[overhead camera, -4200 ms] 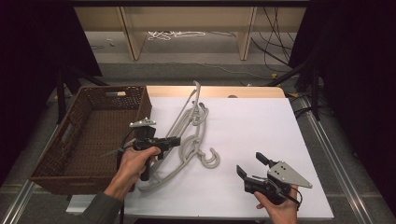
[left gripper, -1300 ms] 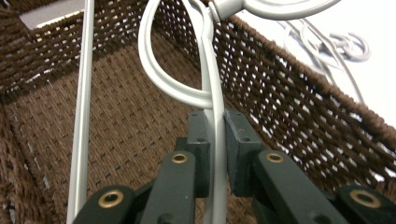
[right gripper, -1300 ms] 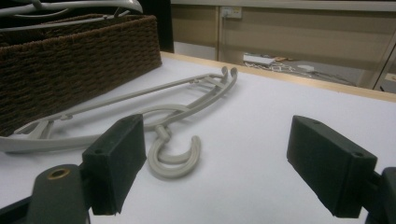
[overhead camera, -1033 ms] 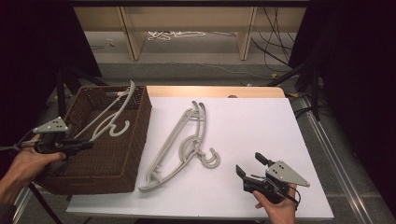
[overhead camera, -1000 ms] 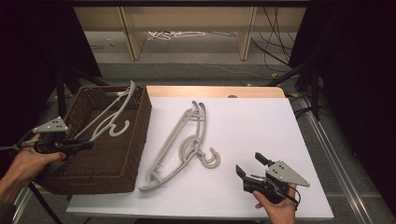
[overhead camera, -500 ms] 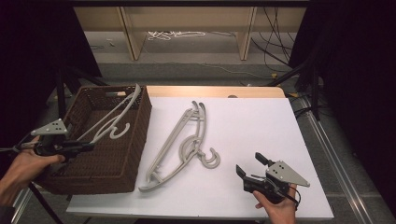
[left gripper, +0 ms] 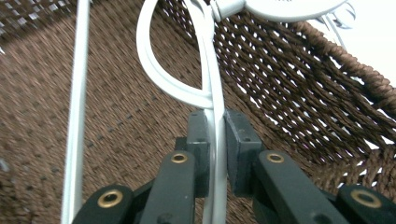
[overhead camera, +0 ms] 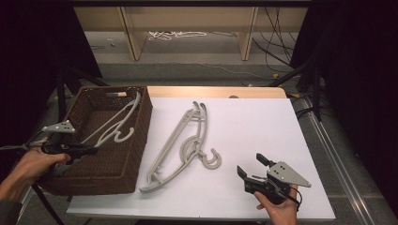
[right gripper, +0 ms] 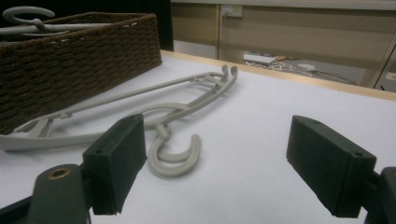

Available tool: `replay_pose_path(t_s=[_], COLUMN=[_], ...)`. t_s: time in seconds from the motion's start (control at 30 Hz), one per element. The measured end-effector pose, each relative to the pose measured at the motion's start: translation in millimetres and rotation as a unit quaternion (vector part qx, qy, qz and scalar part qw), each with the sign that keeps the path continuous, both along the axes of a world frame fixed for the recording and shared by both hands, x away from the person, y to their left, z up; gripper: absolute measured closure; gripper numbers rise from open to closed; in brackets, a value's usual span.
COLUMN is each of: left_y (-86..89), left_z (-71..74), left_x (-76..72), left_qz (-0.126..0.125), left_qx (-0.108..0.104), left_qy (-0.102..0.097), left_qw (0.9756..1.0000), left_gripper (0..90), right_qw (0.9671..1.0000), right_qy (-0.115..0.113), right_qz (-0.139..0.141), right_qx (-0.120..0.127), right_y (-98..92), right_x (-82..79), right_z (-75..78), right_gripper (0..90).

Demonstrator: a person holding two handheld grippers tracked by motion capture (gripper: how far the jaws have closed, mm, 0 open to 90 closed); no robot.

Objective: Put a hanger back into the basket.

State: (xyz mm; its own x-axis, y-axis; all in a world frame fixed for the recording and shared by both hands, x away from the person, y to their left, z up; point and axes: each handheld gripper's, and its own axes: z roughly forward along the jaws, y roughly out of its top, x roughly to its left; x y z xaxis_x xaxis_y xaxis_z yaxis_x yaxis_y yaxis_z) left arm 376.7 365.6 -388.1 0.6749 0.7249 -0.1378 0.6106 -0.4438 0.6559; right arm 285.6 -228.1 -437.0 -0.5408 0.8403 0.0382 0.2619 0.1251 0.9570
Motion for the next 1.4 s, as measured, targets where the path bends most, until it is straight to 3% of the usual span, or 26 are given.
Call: replay_pose_path(t_s=[0.17,0.2,0.37,0.43,0.5,0.53,0.67,0.73,0.8,0.93,1.0,1.07,1.2,1.37,1.4], left_y=[-6.2,-5.8,-10.6,-9.8,-10.7,-10.1,-9.8,-11.8,-14.9,-24.0,-35.5,-46.3,-75.2,-111.9,-119.9], left_z=[-6.3,-5.7,-8.2,-5.3,-5.8,-4.2,1.2,5.8,12.8,28.3,33.2,38.5,47.6,58.3,58.9], left_x=[4.2,5.6,6.3,7.5,7.3,7.4,7.6,5.9,4.3,-0.2,-4.0,-7.5,-15.2,-25.8,-27.8], left_qz=[0.006,-0.009,0.01,0.0,0.015,0.013,0.034,0.038,0.047,0.06,0.078,0.07,0.077,0.049,0.047], left_qx=[0.021,0.029,0.027,0.044,0.03,0.037,0.02,0.01,0.012,0.002,-0.022,-0.025,-0.055,-0.082,-0.083], left_qy=[0.029,0.035,0.027,0.042,0.041,0.041,0.017,0.004,-0.008,-0.053,-0.082,-0.104,-0.126,-0.158,-0.159], left_qw=[0.9993,0.9989,0.9992,0.9981,0.9986,0.9984,0.9991,0.9992,0.9988,0.9967,0.9933,0.9918,0.9875,0.9828,0.9827], left_gripper=[80.9,80.9,77.2,73.1,70.0,70.5,64.4,63.0,55.8,45.8,43.2,40.6,32.9,28.1,26.9], right_qw=[1.0,1.0,1.0,1.0,1.0,1.0,0.9999,1.0,1.0,1.0,1.0,1.0,1.0,0.9999,1.0], right_qy=[0.001,0.0,-0.005,0.001,-0.004,-0.001,-0.007,-0.005,-0.006,-0.004,-0.006,-0.005,-0.004,-0.01,-0.006], right_qz=[0.0,0.0,-0.002,0.002,0.003,-0.001,0.002,-0.002,-0.003,0.0,0.0,-0.002,0.003,0.002,0.001], right_qx=[-0.001,-0.001,0.001,-0.002,0.005,-0.002,0.007,0.0,0.001,0.001,0.004,0.001,0.001,0.01,0.0], right_y=[0.0,-0.1,-0.1,-0.2,0.4,0.0,0.0,-0.3,-0.2,0.2,0.1,0.1,-0.4,0.5,-0.7], right_x=[-0.2,0.0,0.5,-0.3,0.5,0.1,0.8,0.6,0.6,0.6,0.8,0.8,0.1,0.6,-0.3], right_z=[0.4,0.2,-0.2,0.5,0.0,0.3,-0.2,-0.3,-0.1,-0.4,-0.1,-0.2,0.6,-0.1,0.7], right_gripper=[20.8,20.7,20.8,20.8,20.8,20.8,20.8,20.8,20.8,20.8,20.8,20.7,20.7,20.5,20.5])
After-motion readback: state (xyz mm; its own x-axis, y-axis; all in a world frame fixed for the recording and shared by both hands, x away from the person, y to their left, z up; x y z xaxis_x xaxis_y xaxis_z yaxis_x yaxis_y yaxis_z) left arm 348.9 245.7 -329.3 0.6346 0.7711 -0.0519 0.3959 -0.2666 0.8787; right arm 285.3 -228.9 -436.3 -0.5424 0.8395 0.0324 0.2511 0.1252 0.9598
